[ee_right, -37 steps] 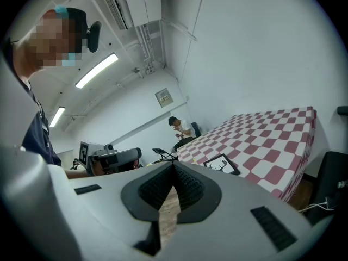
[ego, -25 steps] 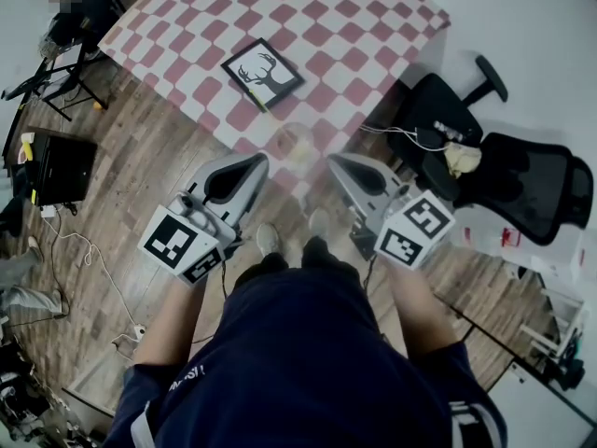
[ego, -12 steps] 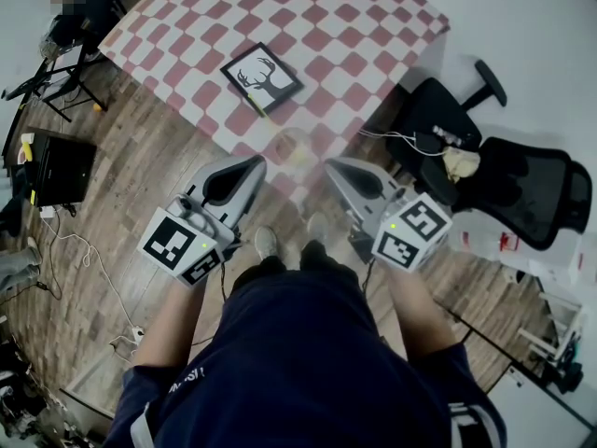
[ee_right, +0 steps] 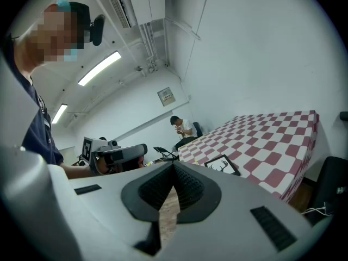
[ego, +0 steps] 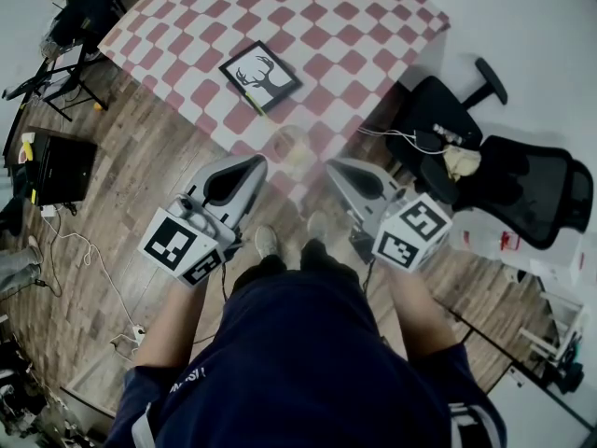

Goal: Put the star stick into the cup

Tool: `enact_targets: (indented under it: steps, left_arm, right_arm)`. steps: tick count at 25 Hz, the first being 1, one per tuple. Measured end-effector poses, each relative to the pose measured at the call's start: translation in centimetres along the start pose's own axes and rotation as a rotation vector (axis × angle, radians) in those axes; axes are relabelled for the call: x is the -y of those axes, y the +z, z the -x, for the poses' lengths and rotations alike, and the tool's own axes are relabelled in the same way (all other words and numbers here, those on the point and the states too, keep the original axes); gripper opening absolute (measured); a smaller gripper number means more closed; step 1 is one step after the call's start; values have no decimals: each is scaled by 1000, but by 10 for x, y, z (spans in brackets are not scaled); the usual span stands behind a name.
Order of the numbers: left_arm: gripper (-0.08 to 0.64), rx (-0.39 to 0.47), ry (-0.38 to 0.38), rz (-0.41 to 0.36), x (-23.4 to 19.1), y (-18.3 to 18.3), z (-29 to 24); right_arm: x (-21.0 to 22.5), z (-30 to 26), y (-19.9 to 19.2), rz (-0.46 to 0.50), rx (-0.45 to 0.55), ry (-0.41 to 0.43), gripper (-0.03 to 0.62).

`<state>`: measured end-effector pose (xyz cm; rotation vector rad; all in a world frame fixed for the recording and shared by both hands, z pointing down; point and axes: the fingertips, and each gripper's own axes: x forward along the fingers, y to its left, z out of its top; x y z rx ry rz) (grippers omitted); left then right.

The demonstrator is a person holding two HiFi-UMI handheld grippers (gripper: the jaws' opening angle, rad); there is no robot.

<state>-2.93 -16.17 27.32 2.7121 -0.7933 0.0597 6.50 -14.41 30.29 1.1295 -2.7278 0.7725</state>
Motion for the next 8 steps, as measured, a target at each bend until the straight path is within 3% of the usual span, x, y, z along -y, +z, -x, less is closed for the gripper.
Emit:
enact_targets:
  steps: [8]
  left_arm:
    - [31,2,1,-1,3,-2,0]
  right_arm:
    - [1,3,-4,-1,-4,-4,15]
